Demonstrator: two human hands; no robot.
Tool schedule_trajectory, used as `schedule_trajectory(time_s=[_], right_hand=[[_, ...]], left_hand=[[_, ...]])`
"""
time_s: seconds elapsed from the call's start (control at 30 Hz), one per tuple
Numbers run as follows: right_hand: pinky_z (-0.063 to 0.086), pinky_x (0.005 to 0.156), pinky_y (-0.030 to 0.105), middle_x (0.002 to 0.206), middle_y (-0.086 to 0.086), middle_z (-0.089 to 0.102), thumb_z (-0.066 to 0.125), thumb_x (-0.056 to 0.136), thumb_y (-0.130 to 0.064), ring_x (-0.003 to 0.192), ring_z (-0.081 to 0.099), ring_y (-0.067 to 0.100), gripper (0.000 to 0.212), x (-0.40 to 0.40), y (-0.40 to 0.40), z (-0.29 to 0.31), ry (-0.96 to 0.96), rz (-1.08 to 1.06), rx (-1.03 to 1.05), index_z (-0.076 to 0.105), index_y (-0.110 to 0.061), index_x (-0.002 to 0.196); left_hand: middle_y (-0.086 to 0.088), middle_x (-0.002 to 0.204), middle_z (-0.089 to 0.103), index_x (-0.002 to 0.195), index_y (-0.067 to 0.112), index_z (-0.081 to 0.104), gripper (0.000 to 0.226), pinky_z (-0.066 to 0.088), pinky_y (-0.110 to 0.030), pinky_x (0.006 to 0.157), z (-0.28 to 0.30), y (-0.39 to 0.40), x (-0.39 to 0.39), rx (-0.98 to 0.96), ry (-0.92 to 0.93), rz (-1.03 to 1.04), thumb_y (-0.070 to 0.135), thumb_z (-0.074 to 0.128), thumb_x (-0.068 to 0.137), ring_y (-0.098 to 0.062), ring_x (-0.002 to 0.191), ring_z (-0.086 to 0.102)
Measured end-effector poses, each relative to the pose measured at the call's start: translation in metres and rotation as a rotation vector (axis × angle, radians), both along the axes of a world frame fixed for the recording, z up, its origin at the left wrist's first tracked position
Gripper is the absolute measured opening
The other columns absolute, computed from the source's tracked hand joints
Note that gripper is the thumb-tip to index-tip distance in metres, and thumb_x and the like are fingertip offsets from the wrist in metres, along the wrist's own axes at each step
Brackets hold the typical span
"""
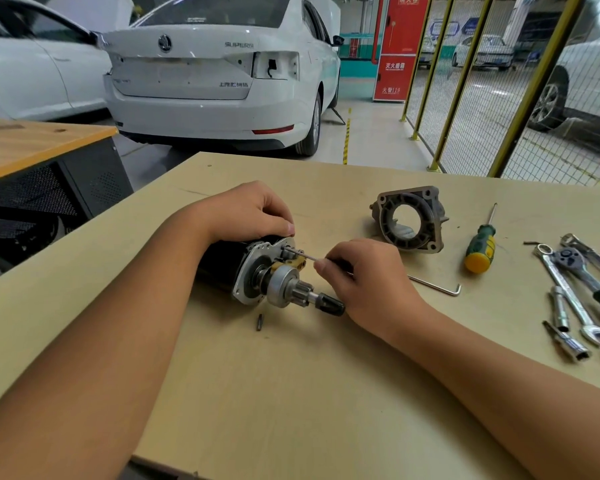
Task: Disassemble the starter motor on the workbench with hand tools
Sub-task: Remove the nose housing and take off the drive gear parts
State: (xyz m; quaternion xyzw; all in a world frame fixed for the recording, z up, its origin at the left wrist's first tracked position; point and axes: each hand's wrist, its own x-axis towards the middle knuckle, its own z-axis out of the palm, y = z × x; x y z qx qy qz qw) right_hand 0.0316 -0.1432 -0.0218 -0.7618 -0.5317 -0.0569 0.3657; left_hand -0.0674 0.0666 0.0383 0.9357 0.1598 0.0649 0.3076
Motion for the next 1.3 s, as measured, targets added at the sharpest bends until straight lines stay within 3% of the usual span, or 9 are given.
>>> schedule_trajectory(time_s=[0.2, 0.33, 0.53, 0.67, 0.73, 0.87, 1.03, 1.3], right_hand=[[0.047, 0.066, 0.035, 0.078, -0.004, 0.068, 0.063, 0.096, -0.035, 0.072, 0.058, 0.015, 0.023, -0.002, 0.001, 0.0, -0.01, -0.024, 0.0, 0.075, -0.017, 0.087], [0.051, 0.068, 0.036, 0.08, -0.006, 0.071, 0.068, 0.092, -0.036, 0.073, 0.061, 0.014, 0.019, -0.003, 0.001, 0.001, -0.002, -0.053, 0.006, 0.078, -0.02, 0.088], [0.054, 0.072, 0.038, 0.081, -0.007, 0.071, 0.074, 0.088, -0.034, 0.076, 0.063, 0.015, 0.012, -0.003, 0.005, 0.005, 0.038, -0.093, -0.011, 0.078, -0.022, 0.088], [0.051, 0.072, 0.035, 0.083, -0.003, 0.069, 0.071, 0.091, -0.03, 0.077, 0.06, 0.015, 0.013, -0.004, 0.008, 0.004, 0.047, -0.069, -0.021, 0.075, -0.018, 0.091], [0.04, 0.067, 0.031, 0.084, -0.001, 0.064, 0.065, 0.096, -0.032, 0.078, 0.055, 0.015, 0.018, -0.005, 0.008, 0.003, 0.033, -0.055, -0.042, 0.073, -0.016, 0.093], [0.028, 0.064, 0.029, 0.082, 0.003, 0.059, 0.058, 0.1, -0.029, 0.076, 0.05, 0.017, 0.023, -0.003, 0.008, 0.004, 0.015, -0.02, -0.074, 0.072, -0.012, 0.092], [0.047, 0.068, 0.039, 0.08, 0.001, 0.061, 0.061, 0.098, -0.028, 0.074, 0.055, 0.02, 0.021, -0.004, 0.004, 0.008, -0.122, 0.013, -0.09, 0.074, -0.012, 0.092], [0.05, 0.071, 0.04, 0.083, 0.002, 0.067, 0.068, 0.093, -0.025, 0.076, 0.06, 0.022, 0.017, -0.003, 0.007, 0.01, -0.17, -0.015, -0.023, 0.078, -0.012, 0.093]], left_hand=[[0.008, 0.089, 0.079, 0.09, 0.03, 0.082, 0.006, 0.054, -0.025, 0.079, 0.0, 0.0, 0.0, -0.035, 0.044, -0.079, 0.026, 0.079, 0.087, -0.006, 0.085, 0.073], [0.006, 0.086, 0.078, 0.089, 0.03, 0.082, 0.017, 0.056, -0.025, 0.077, 0.0, -0.001, 0.0, -0.058, 0.049, -0.06, 0.034, 0.075, 0.073, -0.007, 0.081, 0.073], [0.006, 0.082, 0.078, 0.088, 0.025, 0.082, 0.016, 0.056, -0.017, 0.069, 0.002, -0.004, 0.001, -0.029, 0.027, -0.018, 0.012, 0.076, 0.083, -0.004, 0.075, 0.072], [0.007, 0.084, 0.077, 0.087, 0.024, 0.082, 0.017, 0.055, -0.017, 0.067, 0.004, -0.008, 0.001, 0.002, -0.006, 0.005, 0.009, 0.076, 0.081, -0.002, 0.074, 0.07], [0.006, 0.085, 0.077, 0.086, 0.024, 0.081, 0.017, 0.053, -0.015, 0.064, 0.004, -0.008, 0.001, 0.0, -0.016, 0.01, 0.009, 0.077, 0.08, 0.0, 0.072, 0.069], [0.004, 0.088, 0.077, 0.087, 0.024, 0.081, 0.016, 0.053, -0.018, 0.068, 0.005, -0.009, 0.0, -0.002, -0.022, 0.014, 0.009, 0.078, 0.081, 0.0, 0.072, 0.068], [0.005, 0.086, 0.077, 0.086, 0.024, 0.082, 0.015, 0.055, -0.023, 0.071, 0.004, -0.008, -0.001, -0.007, -0.021, 0.009, 0.011, 0.079, 0.081, -0.002, 0.074, 0.069], [0.002, 0.089, 0.079, 0.087, 0.023, 0.083, 0.013, 0.06, -0.028, 0.081, 0.004, -0.006, -0.002, -0.077, -0.025, -0.081, 0.011, 0.08, 0.084, -0.014, 0.09, 0.075]])
